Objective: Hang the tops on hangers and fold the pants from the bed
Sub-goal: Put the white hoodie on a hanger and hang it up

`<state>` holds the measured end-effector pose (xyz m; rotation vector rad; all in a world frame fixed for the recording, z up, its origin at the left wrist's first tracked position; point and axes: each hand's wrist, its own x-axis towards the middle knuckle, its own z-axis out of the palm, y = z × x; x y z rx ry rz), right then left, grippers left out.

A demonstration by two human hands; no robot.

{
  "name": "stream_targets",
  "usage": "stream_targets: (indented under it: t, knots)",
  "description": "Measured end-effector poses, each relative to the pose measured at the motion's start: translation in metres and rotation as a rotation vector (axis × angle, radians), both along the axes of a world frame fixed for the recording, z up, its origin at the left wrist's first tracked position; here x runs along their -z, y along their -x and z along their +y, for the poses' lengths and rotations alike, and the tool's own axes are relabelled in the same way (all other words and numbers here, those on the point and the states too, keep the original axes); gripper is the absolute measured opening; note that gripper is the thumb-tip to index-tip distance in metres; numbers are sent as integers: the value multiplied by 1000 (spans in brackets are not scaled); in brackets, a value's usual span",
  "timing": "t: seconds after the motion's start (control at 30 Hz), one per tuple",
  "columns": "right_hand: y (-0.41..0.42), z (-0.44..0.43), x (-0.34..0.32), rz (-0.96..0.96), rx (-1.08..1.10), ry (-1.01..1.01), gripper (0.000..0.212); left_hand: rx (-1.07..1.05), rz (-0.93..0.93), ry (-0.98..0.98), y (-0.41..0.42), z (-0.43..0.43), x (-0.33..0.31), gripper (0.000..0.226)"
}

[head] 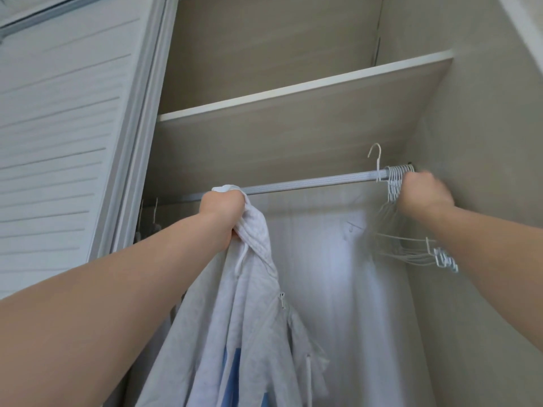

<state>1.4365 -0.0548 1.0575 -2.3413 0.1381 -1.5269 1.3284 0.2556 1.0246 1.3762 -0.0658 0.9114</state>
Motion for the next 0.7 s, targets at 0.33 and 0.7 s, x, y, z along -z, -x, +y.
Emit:
stream_targets:
  t: [0.33,0.7]
  knots:
    - [64,42,45,-10,-949,-641,10,-188,-126,46,35,20,0,8]
    - [165,60,74,75,-1520,-772,14,-345,-275,13,159,1,-2,32]
